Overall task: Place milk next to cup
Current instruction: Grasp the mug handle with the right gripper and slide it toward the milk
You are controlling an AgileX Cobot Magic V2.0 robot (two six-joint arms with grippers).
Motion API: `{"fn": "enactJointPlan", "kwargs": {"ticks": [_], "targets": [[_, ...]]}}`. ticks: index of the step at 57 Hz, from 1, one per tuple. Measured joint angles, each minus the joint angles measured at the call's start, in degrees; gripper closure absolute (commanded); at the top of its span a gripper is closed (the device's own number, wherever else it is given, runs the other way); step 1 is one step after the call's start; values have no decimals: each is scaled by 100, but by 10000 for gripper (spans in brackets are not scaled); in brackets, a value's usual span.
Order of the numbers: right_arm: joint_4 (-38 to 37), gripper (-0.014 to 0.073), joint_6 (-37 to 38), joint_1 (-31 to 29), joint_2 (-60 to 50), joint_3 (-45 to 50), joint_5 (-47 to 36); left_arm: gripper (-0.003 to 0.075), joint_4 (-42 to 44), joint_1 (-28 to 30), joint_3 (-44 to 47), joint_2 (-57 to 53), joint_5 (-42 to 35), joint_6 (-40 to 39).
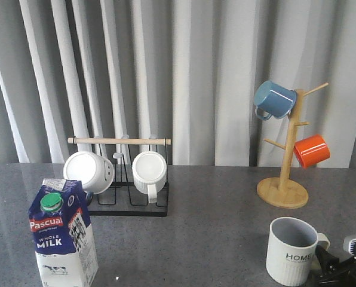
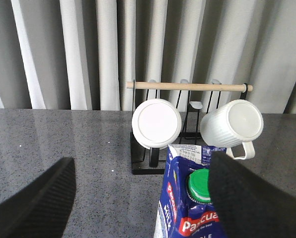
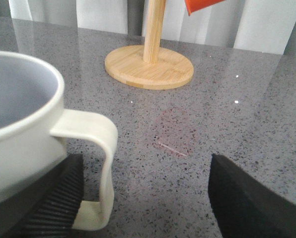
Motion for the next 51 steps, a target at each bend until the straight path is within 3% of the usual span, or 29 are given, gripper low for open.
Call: {"fn": "enactJointPlan", "kwargs": {"ticks": [8, 12, 19, 29, 37, 43, 51], "targets": [[-59, 172, 64, 0, 202, -166, 0, 200, 0, 0, 0, 0, 0, 0], [-146, 302, 105, 0, 278, -242, 6, 200, 0, 0, 0, 0, 0, 0], [-355, 604, 182, 0, 316, -299, 39, 200, 0, 0, 0, 0, 0, 0], [-696, 599, 791, 83, 217, -299, 68, 200, 0, 0, 0, 0, 0, 0], [-630, 599, 1166, 639, -141, -311, 133, 200, 0, 0, 0, 0, 2, 0], [-115, 599, 1130, 1259, -397, -412, 215, 200, 0, 0, 0, 0, 2, 0], [1291, 598, 488, 2243, -446, -618, 435, 200, 0, 0, 0, 0, 2, 0]]}}
